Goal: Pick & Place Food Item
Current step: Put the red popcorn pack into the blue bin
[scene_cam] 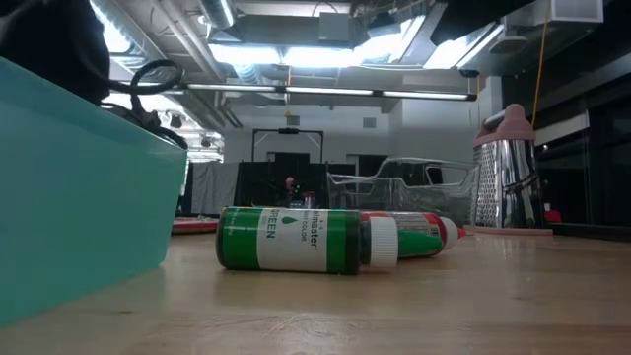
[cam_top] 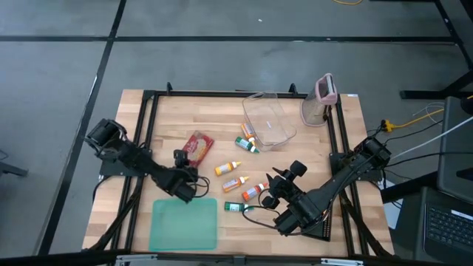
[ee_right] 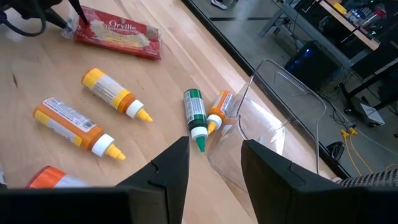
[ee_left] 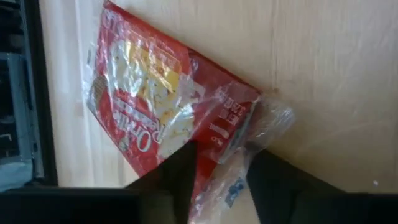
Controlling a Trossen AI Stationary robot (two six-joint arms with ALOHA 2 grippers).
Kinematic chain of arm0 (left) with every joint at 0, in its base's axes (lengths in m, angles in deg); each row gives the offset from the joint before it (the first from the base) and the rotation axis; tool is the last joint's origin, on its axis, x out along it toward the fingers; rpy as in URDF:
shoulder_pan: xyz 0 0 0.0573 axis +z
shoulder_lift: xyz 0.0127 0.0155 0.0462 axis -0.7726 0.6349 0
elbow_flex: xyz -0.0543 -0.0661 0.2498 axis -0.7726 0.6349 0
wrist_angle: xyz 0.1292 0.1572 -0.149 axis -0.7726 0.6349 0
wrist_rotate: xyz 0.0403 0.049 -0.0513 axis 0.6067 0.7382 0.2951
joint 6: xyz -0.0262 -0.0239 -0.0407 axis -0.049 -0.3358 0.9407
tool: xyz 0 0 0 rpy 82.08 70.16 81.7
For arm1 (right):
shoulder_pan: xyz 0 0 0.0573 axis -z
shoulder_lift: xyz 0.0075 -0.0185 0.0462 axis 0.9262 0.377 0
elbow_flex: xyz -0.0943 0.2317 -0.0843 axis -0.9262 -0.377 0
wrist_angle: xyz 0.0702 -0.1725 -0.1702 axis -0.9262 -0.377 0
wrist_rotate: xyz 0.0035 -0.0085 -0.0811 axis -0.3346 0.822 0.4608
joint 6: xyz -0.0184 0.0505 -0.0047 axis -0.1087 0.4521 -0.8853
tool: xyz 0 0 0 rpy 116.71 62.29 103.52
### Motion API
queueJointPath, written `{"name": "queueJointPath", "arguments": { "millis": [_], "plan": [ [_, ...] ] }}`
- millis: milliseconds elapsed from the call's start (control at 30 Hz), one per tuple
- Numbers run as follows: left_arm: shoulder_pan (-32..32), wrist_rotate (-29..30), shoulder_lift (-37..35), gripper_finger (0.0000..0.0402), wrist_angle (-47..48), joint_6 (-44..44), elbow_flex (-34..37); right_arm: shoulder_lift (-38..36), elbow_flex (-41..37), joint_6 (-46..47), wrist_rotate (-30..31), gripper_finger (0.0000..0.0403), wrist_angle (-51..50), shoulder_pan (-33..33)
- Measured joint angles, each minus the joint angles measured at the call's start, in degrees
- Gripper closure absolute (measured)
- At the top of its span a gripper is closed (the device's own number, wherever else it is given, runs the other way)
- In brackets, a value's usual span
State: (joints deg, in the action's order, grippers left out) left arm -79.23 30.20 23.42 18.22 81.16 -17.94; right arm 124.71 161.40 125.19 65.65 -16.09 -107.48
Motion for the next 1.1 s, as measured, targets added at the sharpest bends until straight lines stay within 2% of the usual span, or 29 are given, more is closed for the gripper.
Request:
{"name": "queueJointPath", "arguments": {
  "millis": [167, 233, 567, 833, 1000, 1100],
  "plan": [
    [1.8, -2.7, 0.0, 0.0373, -1.1, -0.3, 0.0, 0.0, 0.0, -0.1, 0.0, 0.0256, 0.0, 0.0],
    [2.4, -3.5, 0.0, 0.0393, -1.5, -0.8, 0.0, 0.0, 0.0, -0.1, 0.0, 0.0256, 0.0, 0.0],
    [4.3, -5.3, -2.4, 0.0400, -0.4, -3.0, -2.2, 0.0, 0.0, -0.2, 0.0, 0.0256, 0.0, 0.0],
    [4.8, -1.9, -15.5, 0.0400, 2.4, -6.4, -8.3, 0.0, 0.0, -1.1, 0.3, 0.0256, 0.0, 0.1],
    [4.8, -1.2, -25.1, 0.0400, 2.3, -12.4, -12.7, 0.0, 0.0, -1.3, 0.9, 0.0256, 0.0, 0.1],
    [4.5, -2.8, -29.1, 0.0400, 2.3, -17.4, -15.2, 0.0, 0.0, -1.4, 0.9, 0.0256, 0.0, 0.1]
  ]
}}
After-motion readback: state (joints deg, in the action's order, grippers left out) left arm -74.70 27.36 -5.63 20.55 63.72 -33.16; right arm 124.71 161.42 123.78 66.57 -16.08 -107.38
